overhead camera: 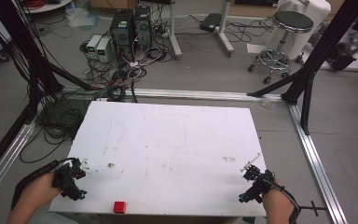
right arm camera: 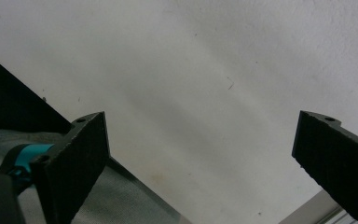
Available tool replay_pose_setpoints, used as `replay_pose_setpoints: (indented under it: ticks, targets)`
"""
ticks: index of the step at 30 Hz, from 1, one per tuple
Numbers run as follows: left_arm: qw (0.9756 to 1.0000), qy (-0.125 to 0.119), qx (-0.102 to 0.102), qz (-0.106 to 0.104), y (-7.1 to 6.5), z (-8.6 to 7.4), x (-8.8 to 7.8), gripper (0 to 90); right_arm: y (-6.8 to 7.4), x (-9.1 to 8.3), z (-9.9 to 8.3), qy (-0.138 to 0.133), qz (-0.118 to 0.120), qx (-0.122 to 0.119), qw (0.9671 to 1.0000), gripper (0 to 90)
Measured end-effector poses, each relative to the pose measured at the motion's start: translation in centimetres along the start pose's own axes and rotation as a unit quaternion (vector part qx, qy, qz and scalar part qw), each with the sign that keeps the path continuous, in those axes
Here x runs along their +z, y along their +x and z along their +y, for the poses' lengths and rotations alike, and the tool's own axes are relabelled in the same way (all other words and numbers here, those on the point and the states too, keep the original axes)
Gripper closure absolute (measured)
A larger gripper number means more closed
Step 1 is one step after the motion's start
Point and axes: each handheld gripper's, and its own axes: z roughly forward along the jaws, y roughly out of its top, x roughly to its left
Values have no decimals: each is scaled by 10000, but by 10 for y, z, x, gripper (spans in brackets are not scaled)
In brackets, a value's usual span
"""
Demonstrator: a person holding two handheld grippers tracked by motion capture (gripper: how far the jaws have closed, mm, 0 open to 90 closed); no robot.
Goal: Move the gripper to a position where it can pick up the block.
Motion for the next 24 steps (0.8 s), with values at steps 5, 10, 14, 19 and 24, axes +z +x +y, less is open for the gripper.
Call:
replay_pose_setpoints:
  ticks: [5, 10, 14, 19, 24]
  targets:
    - [10000, -8, 6, 23, 0, 0, -1, 231, 0, 0, 0, 36, 4, -1, 10000, 32]
    - [10000, -31, 21, 0, -1, 0, -1, 231, 0, 0, 0, 2, 13, 9, 10000, 32]
    - [10000, -19, 32, 6, -1, 1, -1, 231, 0, 0, 0, 5, 18, 3, 10000, 32]
    - [10000, -30, 26, 11, -1, 1, -2, 231, 0, 0, -1, 13, 29, 2, 10000, 32]
    - [10000, -34, 65, 25, -2, 1, -2, 231, 1, 1, 1, -1, 31, -11, 10000, 32]
